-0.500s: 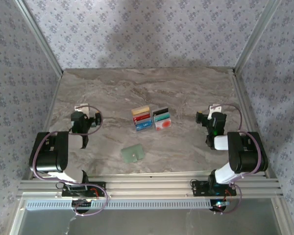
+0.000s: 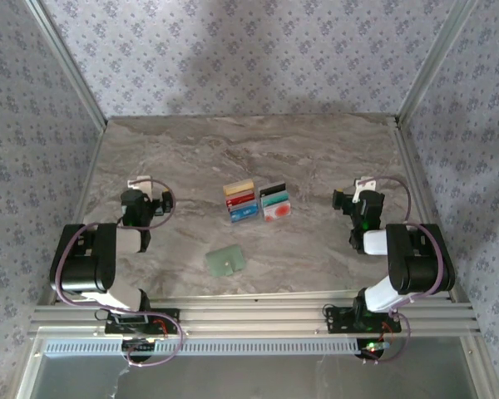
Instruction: Put the credit cards into the card holder
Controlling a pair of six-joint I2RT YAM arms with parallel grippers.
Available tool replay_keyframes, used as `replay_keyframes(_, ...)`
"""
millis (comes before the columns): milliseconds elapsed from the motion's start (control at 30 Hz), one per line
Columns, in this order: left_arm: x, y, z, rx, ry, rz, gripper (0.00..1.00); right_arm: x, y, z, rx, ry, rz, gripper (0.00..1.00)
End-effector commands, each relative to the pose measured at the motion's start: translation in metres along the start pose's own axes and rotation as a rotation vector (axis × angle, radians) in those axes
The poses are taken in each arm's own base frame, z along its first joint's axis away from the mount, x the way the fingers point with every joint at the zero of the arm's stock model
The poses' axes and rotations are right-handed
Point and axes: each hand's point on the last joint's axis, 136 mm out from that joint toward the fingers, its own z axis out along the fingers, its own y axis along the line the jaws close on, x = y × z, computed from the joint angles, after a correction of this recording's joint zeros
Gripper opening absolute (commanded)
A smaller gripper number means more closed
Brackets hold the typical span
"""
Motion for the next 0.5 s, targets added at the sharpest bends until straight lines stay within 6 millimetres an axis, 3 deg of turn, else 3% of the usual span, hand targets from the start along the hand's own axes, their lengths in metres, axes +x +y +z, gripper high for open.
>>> replay_keyframes(0, -0.0154, -0.0022, 0.0035, 0.020, -0.039, 0.004, 1.00, -0.0110, -0.0008, 0.0028, -0.001, -0.022, 0.003, 1.00)
replay_keyframes(467, -0.0150, 0.0017, 0.0037, 0.049, -0.036, -0.033, 1.00, -0.0105, -0.0006, 0.0029, -0.002, -0.021, 0.003, 1.00)
